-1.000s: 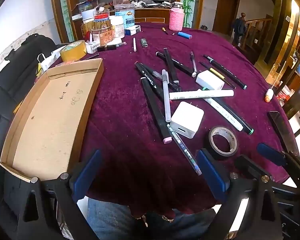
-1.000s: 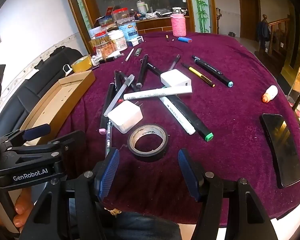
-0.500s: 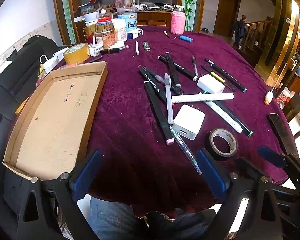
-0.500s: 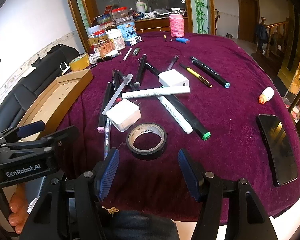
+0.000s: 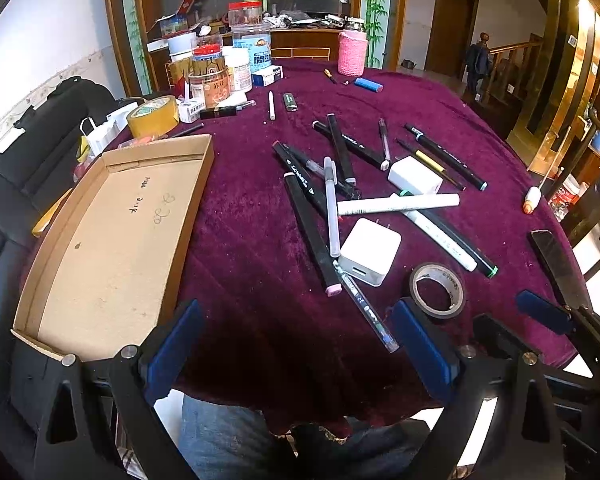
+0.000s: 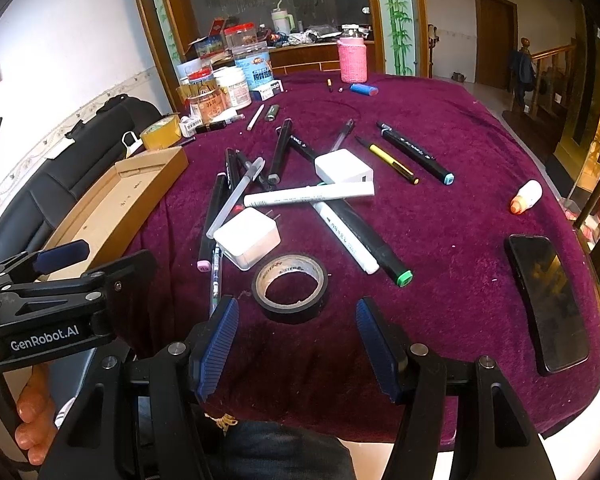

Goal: Organize rigid objects

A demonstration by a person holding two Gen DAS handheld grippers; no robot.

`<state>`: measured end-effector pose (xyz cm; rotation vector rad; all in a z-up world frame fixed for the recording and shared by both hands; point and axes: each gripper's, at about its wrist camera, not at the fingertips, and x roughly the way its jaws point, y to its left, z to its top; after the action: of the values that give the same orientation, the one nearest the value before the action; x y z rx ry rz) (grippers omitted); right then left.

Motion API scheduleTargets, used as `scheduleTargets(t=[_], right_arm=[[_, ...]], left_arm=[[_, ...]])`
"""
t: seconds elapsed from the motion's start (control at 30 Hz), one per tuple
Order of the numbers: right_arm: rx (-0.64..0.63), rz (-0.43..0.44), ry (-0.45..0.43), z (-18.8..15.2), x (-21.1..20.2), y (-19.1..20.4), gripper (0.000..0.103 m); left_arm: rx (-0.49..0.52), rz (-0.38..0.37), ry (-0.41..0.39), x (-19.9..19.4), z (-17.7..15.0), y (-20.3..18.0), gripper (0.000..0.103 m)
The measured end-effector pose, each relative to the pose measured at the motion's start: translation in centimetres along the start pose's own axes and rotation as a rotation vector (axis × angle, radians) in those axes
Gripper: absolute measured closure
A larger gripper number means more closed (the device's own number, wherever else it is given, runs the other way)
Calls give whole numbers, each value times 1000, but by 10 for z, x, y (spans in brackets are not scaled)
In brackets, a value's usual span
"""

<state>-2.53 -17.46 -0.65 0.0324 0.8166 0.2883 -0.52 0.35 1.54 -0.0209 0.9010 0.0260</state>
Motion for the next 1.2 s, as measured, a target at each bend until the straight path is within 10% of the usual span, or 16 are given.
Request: scheduleTargets(t=[0.63, 1.2], right_arm=[[27, 18, 22, 1, 12, -13, 38], [70, 70, 94, 7, 44, -26, 62]], left_arm=[[12, 9, 43, 20, 2, 0, 8], [54, -31, 77, 45, 10, -8, 8]])
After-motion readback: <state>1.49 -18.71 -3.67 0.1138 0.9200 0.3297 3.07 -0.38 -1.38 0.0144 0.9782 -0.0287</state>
